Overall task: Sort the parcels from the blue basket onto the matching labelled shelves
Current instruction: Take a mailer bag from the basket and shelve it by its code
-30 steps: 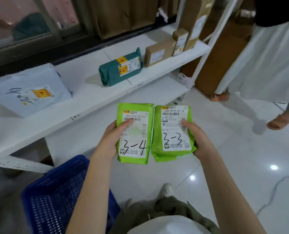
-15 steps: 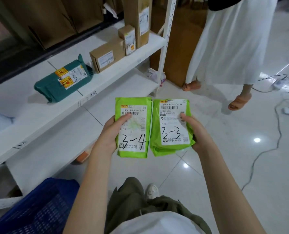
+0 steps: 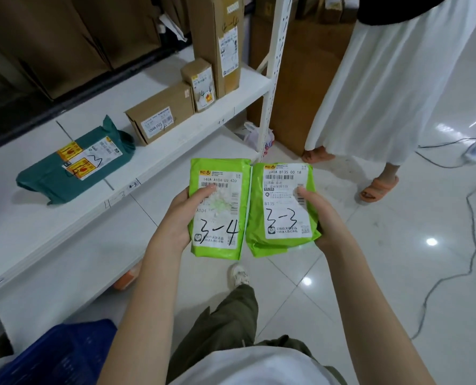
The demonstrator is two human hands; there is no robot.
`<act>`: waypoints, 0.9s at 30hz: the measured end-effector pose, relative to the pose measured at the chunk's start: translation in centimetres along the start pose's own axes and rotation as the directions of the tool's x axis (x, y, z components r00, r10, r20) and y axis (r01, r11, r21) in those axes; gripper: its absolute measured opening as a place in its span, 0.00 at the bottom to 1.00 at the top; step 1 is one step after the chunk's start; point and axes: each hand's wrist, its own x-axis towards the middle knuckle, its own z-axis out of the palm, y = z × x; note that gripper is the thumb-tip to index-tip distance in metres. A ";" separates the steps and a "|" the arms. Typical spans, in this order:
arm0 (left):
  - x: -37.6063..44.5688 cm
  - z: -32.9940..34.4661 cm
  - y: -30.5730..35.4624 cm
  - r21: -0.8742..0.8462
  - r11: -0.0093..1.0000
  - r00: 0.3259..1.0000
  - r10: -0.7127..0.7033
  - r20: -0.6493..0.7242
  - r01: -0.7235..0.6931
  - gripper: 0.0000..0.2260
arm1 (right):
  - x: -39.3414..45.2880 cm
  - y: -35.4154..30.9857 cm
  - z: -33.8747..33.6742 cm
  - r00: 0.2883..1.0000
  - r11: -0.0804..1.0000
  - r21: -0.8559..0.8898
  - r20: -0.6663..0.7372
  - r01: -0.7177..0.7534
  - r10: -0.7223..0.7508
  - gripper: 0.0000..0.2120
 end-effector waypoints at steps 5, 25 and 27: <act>4.7 1.2 3.6 -0.035 0.999 0.999 0.007 -0.046 -0.009 0.05 | 5.5 -4.5 1.6 0.998 0.998 -0.046 0.052 -0.041 0.043 0.23; 6.8 0.9 10.0 -0.206 0.935 0.857 0.157 -0.491 -0.289 0.09 | 19.6 -13.7 12.6 0.863 0.922 -0.368 0.419 -0.123 0.282 0.14; 6.4 1.1 10.2 -0.217 0.920 0.830 0.169 -0.532 -0.327 0.08 | 20.4 -14.1 13.6 0.839 0.912 -0.394 0.454 -0.112 0.299 0.12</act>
